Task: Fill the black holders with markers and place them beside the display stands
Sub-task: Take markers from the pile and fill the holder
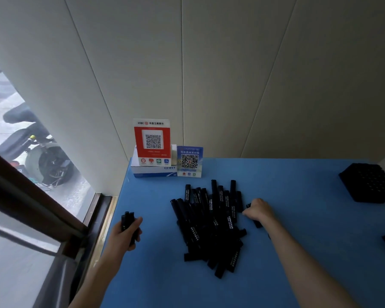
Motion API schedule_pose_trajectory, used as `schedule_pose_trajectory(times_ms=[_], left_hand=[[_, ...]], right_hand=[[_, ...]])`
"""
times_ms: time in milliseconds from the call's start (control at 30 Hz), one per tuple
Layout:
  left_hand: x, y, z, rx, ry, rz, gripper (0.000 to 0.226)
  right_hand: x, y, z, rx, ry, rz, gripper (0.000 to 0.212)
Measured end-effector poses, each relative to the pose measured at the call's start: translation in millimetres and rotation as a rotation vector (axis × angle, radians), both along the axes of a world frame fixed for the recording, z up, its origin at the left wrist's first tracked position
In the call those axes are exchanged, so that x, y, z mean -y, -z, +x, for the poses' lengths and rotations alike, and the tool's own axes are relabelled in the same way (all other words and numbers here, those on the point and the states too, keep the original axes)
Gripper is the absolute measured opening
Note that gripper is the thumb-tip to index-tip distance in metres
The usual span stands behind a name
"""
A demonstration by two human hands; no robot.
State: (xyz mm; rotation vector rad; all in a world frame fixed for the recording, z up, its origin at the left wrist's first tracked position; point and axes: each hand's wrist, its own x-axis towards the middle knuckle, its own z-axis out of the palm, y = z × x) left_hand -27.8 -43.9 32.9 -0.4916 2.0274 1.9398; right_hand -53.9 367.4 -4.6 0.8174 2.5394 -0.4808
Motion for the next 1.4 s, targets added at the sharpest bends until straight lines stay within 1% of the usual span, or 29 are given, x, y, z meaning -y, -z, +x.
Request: schedule_pose_trajectory(times_ms=[100,167,233,300,367,433,500,600,633,700,767,900,1033,1167,1233,1333,1400], left_hand=[[6,-2,4,-0.002,-0.007,0.005,0.017],[9,-3,7,-0.006,-0.007,0.012,0.018],[12,-4,9,-0.012,0.005,0.013,0.017],[12,-6,11,-0.016,0.028,0.012,0.017],[10,-9,13,-0.011,0.071,0.009,0.017],[5,-11,15,0.000,0.132,0.022,0.020],[-2,-12,15,0.016,0.189,0.044,0.023],[-20,-14,17,0.017,0.300,0.084,0.023],[-28,-15,19,0.015,0.335,0.094,0.023],[-46,-19,23,0.001,0.403,0.108,0.024],[-66,-24,29,-0.022,0.471,0.117,0.026],[-103,-31,48,-0.044,0.576,0.109,0.029],[-150,-39,77,-0.029,0.639,0.108,0.028],[-205,-43,117,-0.061,0.693,0.091,0.027],[-233,-43,139,-0.053,0.699,0.102,0.026],[-274,-41,176,-0.022,0.699,0.100,0.023],[-303,-40,203,-0.012,0.694,0.097,0.023]], right_hand=[[2,1,9,-0.053,0.012,-0.004,0.026],[1,1,15,-0.098,0.067,-0.040,0.018],[-1,3,22,-0.159,0.167,-0.137,0.032],[5,-4,30,-0.264,0.285,-0.341,0.027],[18,-17,40,-0.369,0.457,-0.588,0.022],[31,-29,50,-0.456,0.565,-0.761,0.018],[42,-40,65,-0.523,0.643,-0.924,0.008],[53,-52,95,-0.608,0.743,-1.173,0.009],[55,-56,106,-0.636,0.770,-1.248,0.006],[56,-59,129,-0.699,0.844,-1.371,0.011],[49,-62,152,-0.761,0.929,-1.424,0.014],[26,-69,198,-0.844,1.043,-1.443,0.019],[-12,-71,254,-0.904,1.154,-1.452,0.014],[-51,-64,315,-0.962,1.240,-1.418,0.013],[-72,-60,346,-1.014,1.271,-1.466,0.011],[-105,-60,389,-1.039,1.298,-1.511,0.030],[-129,-59,415,-1.025,1.331,-1.482,0.036]])
